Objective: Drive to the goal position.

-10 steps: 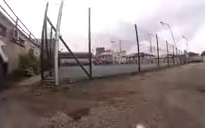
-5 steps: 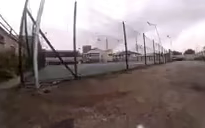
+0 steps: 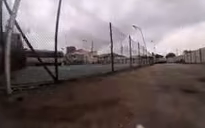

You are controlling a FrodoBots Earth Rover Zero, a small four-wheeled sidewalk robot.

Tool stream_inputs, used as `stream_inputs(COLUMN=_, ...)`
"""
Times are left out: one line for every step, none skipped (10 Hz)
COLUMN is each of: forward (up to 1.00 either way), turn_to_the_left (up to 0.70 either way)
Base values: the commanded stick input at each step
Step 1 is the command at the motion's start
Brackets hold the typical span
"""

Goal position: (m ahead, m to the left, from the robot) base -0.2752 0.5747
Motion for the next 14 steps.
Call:
stream_inputs(forward=0.70, turn_to_the_left=-0.35)
stream_inputs(forward=0.70, turn_to_the_left=-0.35)
stream_inputs(forward=0.70, turn_to_the_left=-0.35)
stream_inputs(forward=0.70, turn_to_the_left=-0.35)
stream_inputs(forward=0.70, turn_to_the_left=-0.35)
stream_inputs(forward=0.70, turn_to_the_left=-0.35)
stream_inputs(forward=0.70, turn_to_the_left=-0.35)
stream_inputs(forward=0.70, turn_to_the_left=-0.35)
stream_inputs(forward=0.70, turn_to_the_left=-0.35)
stream_inputs(forward=0.70, turn_to_the_left=-0.13)
stream_inputs(forward=0.70, turn_to_the_left=0.00)
stream_inputs(forward=0.70, turn_to_the_left=0.00)
stream_inputs(forward=0.70, turn_to_the_left=0.00)
stream_inputs(forward=0.70, turn_to_the_left=-0.12)
